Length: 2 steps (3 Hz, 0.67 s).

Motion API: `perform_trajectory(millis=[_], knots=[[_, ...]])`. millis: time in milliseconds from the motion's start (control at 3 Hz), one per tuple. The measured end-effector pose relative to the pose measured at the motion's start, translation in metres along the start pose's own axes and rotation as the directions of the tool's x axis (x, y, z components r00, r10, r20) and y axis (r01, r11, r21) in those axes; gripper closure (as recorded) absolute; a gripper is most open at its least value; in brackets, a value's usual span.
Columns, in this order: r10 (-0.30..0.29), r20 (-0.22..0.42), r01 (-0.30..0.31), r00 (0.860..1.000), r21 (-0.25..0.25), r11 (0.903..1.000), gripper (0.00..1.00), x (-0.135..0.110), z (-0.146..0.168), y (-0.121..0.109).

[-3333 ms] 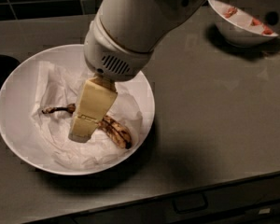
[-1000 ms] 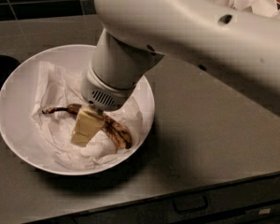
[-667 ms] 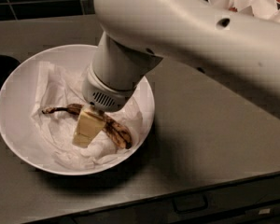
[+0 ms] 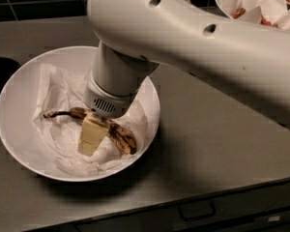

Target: Pick banana from white bowl

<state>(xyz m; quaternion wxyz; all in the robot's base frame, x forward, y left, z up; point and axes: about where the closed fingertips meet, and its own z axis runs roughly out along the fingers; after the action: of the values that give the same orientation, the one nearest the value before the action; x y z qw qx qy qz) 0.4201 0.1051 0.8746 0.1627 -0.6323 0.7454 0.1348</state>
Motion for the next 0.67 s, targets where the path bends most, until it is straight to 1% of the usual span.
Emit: perform_trajectory(millis=[333,667], knots=[[0.012,-0.044,-0.012,0.999,0.003,0.9999,0.3,0.003,0.0059,-0.0017],[0.021,-0.07,-0.02,0.997,0.013,0.9997,0.29,0.0056,0.0079,-0.003]])
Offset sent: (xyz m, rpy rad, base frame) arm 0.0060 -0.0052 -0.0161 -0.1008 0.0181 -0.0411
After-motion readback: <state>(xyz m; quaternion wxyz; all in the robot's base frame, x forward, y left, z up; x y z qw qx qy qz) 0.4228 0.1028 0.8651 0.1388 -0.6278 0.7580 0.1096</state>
